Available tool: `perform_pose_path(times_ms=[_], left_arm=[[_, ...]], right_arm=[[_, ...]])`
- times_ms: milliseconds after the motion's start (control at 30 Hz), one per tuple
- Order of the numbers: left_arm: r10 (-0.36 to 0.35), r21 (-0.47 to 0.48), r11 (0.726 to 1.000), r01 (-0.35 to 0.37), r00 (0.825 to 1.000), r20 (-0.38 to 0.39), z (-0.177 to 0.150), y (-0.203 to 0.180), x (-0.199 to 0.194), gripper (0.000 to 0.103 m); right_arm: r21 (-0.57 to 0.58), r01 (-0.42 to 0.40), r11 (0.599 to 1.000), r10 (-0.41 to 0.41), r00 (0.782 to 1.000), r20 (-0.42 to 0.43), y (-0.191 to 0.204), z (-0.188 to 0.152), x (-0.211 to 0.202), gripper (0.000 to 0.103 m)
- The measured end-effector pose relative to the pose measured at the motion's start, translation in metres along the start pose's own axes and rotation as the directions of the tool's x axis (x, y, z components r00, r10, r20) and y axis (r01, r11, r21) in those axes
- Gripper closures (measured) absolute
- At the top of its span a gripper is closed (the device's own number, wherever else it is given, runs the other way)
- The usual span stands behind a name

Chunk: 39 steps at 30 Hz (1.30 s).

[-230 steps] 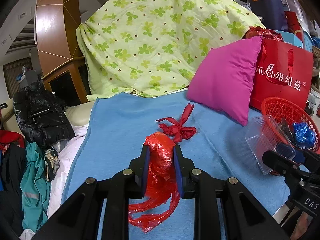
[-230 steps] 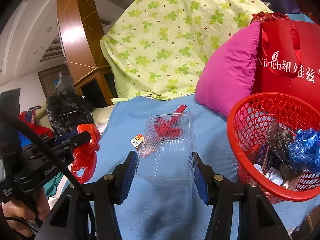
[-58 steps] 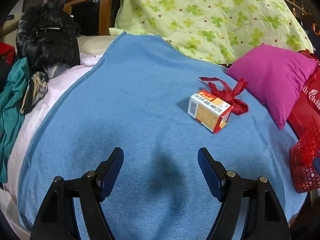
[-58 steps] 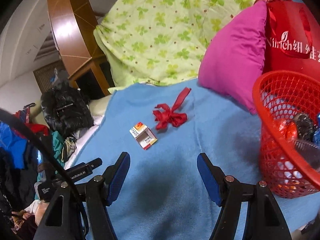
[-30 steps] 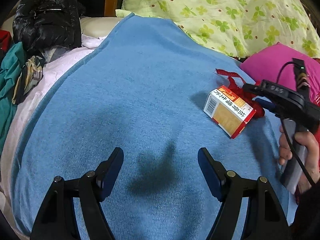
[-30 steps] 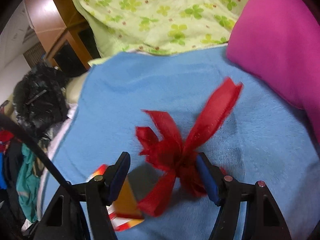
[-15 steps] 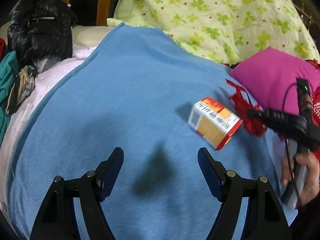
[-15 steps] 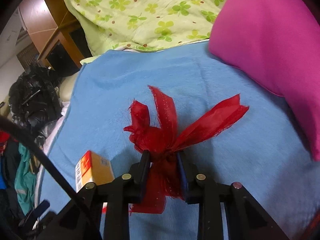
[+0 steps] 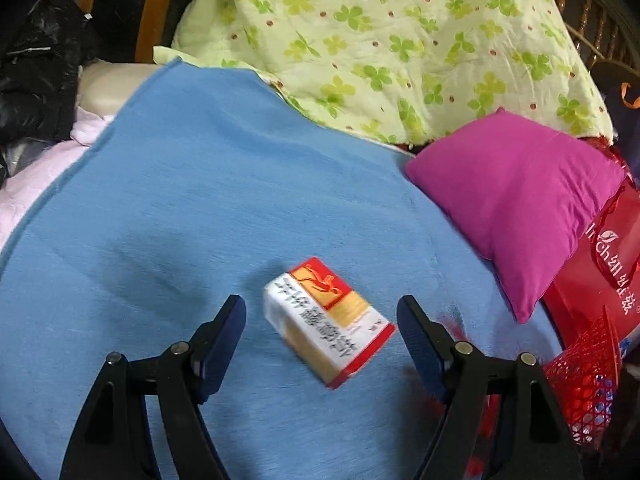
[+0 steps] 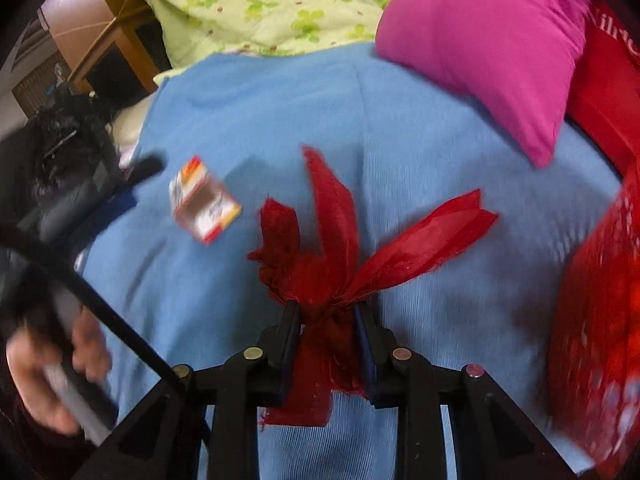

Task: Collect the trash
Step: 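Grasp the white-and-orange medicine box with the left tool while the right tool holds the bow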

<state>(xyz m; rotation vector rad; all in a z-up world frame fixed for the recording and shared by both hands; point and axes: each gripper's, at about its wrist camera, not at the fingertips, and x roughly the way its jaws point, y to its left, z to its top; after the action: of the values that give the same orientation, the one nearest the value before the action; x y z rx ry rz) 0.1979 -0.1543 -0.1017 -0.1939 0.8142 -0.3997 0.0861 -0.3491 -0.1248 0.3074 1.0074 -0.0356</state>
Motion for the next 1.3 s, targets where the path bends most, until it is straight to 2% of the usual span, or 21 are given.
perform_pose_path(times_ms=[67, 133, 267, 433, 833, 967, 1067, 1167, 1200, 1267, 1300], left_arm=[[0.023, -0.008, 1.0, -0.023, 1.0, -0.019, -0.001, -0.004, 0.008, 0.023], [0.008, -0.035, 0.999, -0.01, 0.999, -0.05, -0.002, -0.006, 0.017, 0.023], [0.038, -0.043, 0.998, -0.041, 0.997, -0.068, -0.002, -0.01, 0.028, 0.023], [0.035, -0.085, 0.995, -0.045, 0.992, -0.119, -0.004, -0.002, 0.04, 0.023], [0.033, -0.098, 0.994, -0.051, 0.984, -0.173, -0.01, 0.022, 0.025, 0.023], [-0.001, -0.123, 0.992, -0.025, 0.978, -0.209, -0.011, 0.037, 0.02, 0.023], [0.002, -0.116, 0.993, -0.027, 0.978, -0.208, -0.012, 0.041, 0.014, 0.023], [-0.001, -0.105, 0.994, -0.02, 0.98, -0.199, -0.012, 0.039, 0.014, 0.023], [-0.002, -0.104, 0.994, -0.019, 0.98, -0.201, -0.012, 0.038, 0.016, 0.023], [-0.009, -0.103, 0.995, -0.012, 0.98, -0.199, -0.013, 0.036, 0.019, 0.023], [-0.011, -0.101, 0.995, -0.009, 0.98, -0.198, -0.013, 0.036, 0.02, 0.023]], right_arm=[[-0.014, -0.002, 1.0, 0.002, 1.0, -0.002, 0.002, -0.005, 0.0, 0.074], [-0.023, -0.004, 1.0, 0.004, 1.0, -0.003, 0.002, -0.005, 0.001, 0.074], [-0.001, -0.03, 1.0, 0.03, 0.999, -0.015, -0.004, 0.001, 0.005, 0.074], [-0.012, -0.041, 0.999, 0.041, 0.999, -0.024, -0.005, 0.001, 0.006, 0.074], [-0.021, -0.034, 0.999, 0.033, 0.998, -0.045, 0.002, 0.003, 0.016, 0.072], [-0.001, -0.038, 0.999, 0.038, 0.998, -0.044, 0.002, 0.004, 0.017, 0.071], [0.01, -0.042, 0.999, 0.042, 0.998, -0.041, 0.003, 0.005, 0.017, 0.068], [0.028, -0.043, 0.999, 0.044, 0.998, -0.037, 0.004, 0.007, 0.019, 0.052], [0.029, -0.043, 0.999, 0.044, 0.998, -0.035, 0.004, 0.007, 0.019, 0.051], [0.02, -0.038, 0.999, 0.039, 0.999, -0.033, 0.006, 0.006, 0.021, 0.054], [0.009, -0.028, 1.0, 0.028, 0.999, -0.031, 0.007, 0.005, 0.021, 0.061]])
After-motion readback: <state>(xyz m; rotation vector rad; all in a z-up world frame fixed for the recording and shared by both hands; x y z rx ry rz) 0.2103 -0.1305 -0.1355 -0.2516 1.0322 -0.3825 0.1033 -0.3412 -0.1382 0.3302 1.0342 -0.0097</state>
